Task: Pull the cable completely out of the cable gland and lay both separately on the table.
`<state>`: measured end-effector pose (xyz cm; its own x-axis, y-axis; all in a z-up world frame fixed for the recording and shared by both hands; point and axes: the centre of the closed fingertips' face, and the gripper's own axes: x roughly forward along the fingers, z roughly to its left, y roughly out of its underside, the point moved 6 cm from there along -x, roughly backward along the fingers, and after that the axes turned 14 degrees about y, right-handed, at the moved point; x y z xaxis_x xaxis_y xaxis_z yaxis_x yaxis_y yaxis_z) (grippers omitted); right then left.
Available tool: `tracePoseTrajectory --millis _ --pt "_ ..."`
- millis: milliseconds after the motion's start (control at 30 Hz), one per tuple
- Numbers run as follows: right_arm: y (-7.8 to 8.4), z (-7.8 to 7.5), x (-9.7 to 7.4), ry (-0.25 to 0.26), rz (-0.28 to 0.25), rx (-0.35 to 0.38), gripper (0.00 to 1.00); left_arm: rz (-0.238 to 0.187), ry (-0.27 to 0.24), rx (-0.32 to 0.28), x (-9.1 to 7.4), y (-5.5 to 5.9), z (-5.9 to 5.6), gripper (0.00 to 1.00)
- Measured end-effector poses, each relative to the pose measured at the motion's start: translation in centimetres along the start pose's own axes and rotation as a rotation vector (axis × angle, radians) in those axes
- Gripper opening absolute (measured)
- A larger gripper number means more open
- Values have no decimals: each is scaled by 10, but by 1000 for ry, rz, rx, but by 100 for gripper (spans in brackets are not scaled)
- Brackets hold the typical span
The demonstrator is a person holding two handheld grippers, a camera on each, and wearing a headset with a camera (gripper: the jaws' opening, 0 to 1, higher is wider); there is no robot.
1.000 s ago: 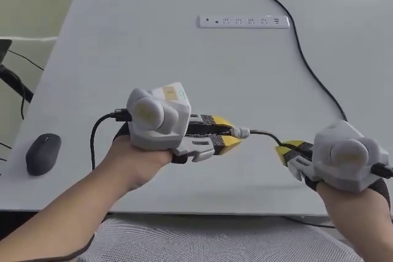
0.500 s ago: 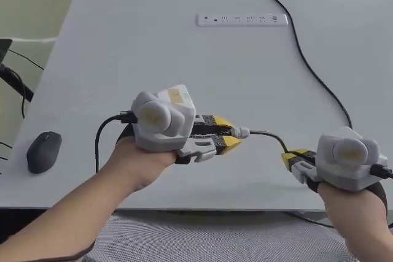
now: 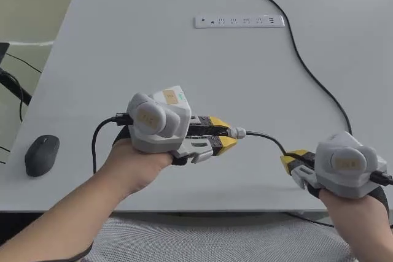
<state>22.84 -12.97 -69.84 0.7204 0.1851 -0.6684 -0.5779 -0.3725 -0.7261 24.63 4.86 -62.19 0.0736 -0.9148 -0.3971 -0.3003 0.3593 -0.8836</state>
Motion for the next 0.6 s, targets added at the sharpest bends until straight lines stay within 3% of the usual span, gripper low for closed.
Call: tracePoseTrajectory --millis 233,400,600 --pt "-10 4 -9 -17 -42 -87 5 0 -3 0 -1 0 1 15" --pt "-26 9 -16 -31 -93 -137 12 5 0 -5 -1 0 0 15" --pt "-51 23 -27 -64 -164 -251 15 8 0 -5 -2 0 1 15"
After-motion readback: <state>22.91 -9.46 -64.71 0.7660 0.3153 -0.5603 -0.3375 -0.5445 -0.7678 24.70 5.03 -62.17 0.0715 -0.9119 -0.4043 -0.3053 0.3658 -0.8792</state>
